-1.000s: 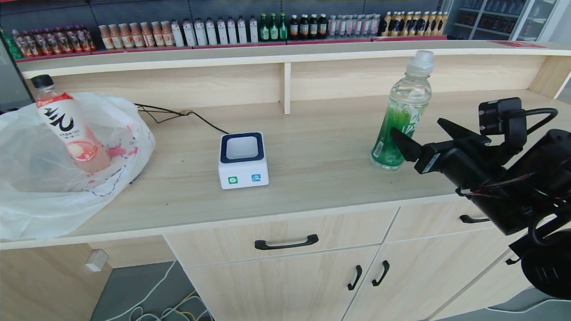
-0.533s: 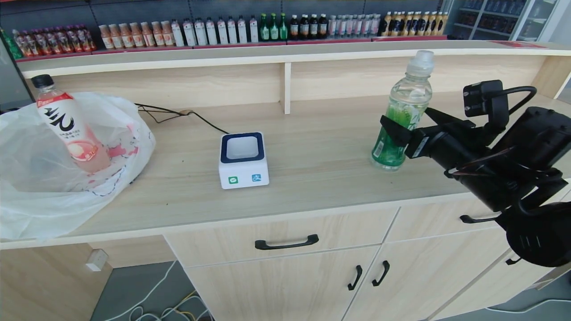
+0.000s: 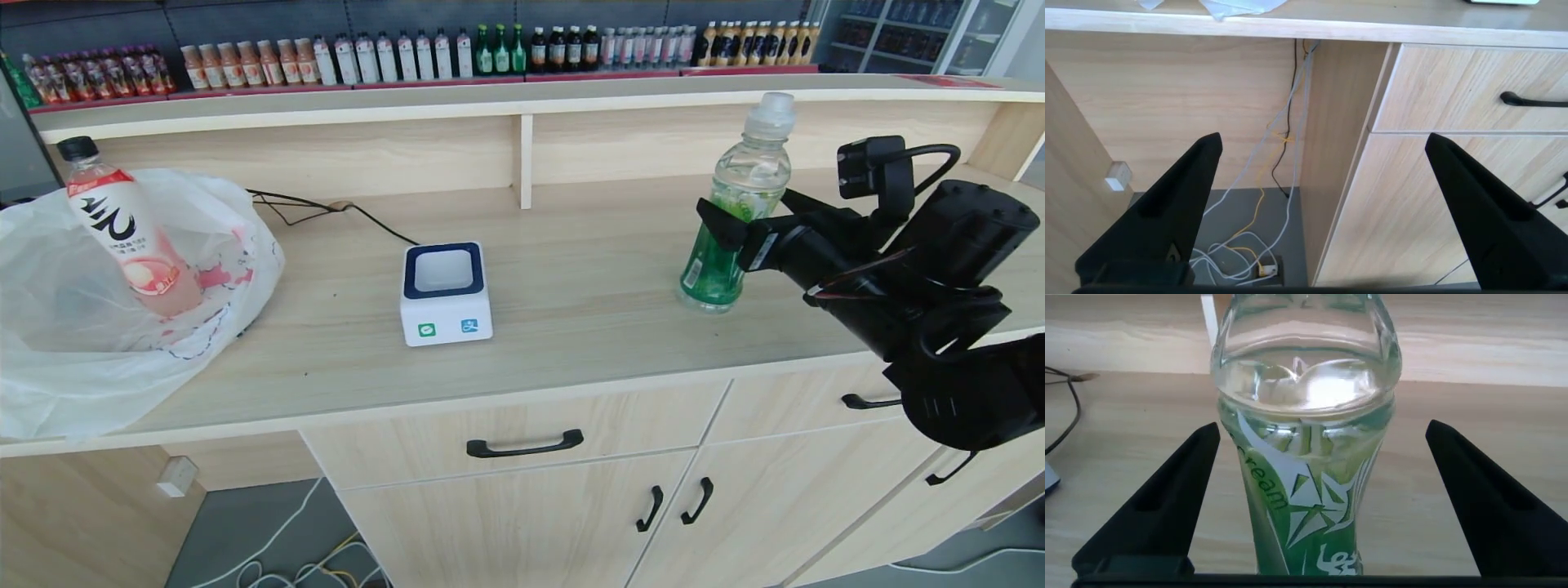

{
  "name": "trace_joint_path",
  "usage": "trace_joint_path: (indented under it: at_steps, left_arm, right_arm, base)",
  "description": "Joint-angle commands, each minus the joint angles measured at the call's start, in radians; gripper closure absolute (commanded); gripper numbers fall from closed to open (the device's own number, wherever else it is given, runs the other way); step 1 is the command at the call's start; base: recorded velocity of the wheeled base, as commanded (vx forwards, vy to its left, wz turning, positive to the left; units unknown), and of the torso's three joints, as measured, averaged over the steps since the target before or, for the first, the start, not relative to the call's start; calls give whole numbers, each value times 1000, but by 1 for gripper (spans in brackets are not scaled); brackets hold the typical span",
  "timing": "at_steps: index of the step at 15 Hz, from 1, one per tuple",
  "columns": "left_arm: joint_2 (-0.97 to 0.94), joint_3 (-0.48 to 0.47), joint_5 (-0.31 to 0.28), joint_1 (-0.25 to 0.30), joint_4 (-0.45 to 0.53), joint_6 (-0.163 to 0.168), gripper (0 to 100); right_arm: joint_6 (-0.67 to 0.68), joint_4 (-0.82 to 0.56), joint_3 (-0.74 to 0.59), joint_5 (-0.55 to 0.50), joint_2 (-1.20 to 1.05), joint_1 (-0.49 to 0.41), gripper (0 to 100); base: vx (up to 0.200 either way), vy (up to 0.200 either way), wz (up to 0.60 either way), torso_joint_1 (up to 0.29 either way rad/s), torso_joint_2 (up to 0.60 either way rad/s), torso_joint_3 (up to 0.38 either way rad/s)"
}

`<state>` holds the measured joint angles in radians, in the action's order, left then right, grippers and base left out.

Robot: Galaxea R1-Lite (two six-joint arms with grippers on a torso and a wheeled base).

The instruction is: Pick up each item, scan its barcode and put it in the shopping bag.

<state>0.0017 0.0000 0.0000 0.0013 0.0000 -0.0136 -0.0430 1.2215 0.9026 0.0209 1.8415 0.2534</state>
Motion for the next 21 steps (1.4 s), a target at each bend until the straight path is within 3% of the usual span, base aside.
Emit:
trace_joint_path:
  at_steps: [1, 3, 21]
  left_arm:
    - [0, 0, 0, 0, 0, 0, 0]
    - [0, 0, 0, 0, 0, 0, 0]
    - [0, 0, 0, 0, 0, 0, 0]
  right_arm:
    - [-2, -36, 56, 2, 25, 1, 0]
    - [-25, -79, 81, 53, 25, 1, 0]
    - [8, -103, 96, 67, 62, 4, 0]
  base:
    - [0, 0, 0, 0, 0, 0]
    - [0, 0, 0, 0, 0, 0]
    - [0, 0, 0, 0, 0, 0]
